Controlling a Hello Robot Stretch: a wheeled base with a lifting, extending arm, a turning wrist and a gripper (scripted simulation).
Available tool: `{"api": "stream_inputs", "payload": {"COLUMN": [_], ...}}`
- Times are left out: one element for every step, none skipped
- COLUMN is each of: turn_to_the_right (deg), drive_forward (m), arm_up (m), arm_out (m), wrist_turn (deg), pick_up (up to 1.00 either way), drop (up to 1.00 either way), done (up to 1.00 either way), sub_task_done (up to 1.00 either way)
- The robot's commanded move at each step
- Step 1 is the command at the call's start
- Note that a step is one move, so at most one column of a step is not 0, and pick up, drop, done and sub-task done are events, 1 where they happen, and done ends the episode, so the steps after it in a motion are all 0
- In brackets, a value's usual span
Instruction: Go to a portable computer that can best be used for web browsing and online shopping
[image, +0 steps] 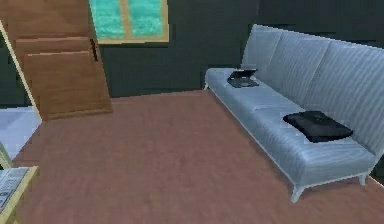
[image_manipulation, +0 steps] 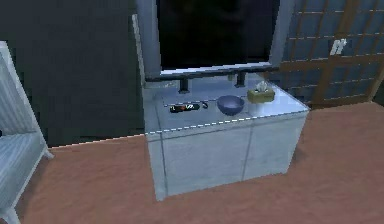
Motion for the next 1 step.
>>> {"api": "stream_inputs", "payload": {"turn_to_the_right": [0.0], "drive_forward": [1.0], "arm_up": [0.0], "arm_out": [0.0], "wrist_turn": [0.0], "pick_up": [0.0], "drop": [0.0], "done": [0.0], "sub_task_done": [0.0]}}
